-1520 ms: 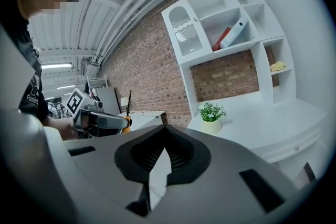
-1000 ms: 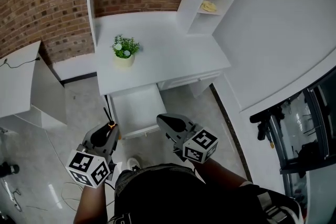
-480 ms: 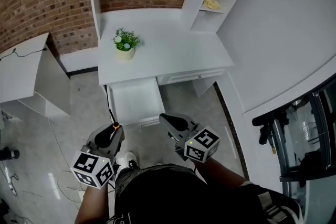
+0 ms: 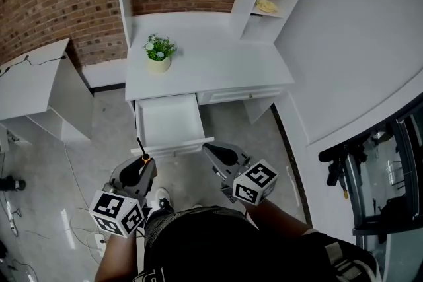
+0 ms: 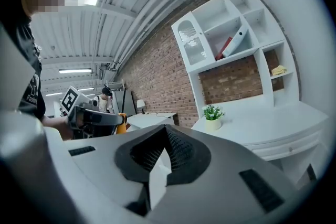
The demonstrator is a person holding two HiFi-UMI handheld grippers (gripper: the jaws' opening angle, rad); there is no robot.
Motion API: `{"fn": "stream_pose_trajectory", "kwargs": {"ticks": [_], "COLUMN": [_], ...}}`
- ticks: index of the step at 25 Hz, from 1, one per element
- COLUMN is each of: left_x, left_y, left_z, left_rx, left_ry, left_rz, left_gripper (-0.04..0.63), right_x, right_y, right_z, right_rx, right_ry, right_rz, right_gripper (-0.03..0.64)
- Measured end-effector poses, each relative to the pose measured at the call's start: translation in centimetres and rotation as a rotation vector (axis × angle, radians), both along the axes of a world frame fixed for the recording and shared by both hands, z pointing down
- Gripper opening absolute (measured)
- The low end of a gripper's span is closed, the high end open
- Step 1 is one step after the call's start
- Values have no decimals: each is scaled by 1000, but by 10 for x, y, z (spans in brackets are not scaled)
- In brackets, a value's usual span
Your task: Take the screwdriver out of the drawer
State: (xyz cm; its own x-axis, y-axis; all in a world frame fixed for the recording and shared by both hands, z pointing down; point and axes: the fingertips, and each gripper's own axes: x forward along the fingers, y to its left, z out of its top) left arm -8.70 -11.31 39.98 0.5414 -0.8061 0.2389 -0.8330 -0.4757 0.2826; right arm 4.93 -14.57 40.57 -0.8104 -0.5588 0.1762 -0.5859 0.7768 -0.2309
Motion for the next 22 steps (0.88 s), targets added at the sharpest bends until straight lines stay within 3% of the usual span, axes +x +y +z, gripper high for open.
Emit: {"fn": "stream_pose_trajectory", "kwargs": {"ticks": [22], "left_x": [30], "left_y": [49], "left_z": [-2], "left_rx": [12], "left_ry": [-17], "left_rz": [-50], "left_gripper": [80], "right_x": [40], "right_y": [50], "right_z": [14], "right_rx": [-44], "right_ry": [-26], "right_rz": [10], "right_gripper": [3]}}
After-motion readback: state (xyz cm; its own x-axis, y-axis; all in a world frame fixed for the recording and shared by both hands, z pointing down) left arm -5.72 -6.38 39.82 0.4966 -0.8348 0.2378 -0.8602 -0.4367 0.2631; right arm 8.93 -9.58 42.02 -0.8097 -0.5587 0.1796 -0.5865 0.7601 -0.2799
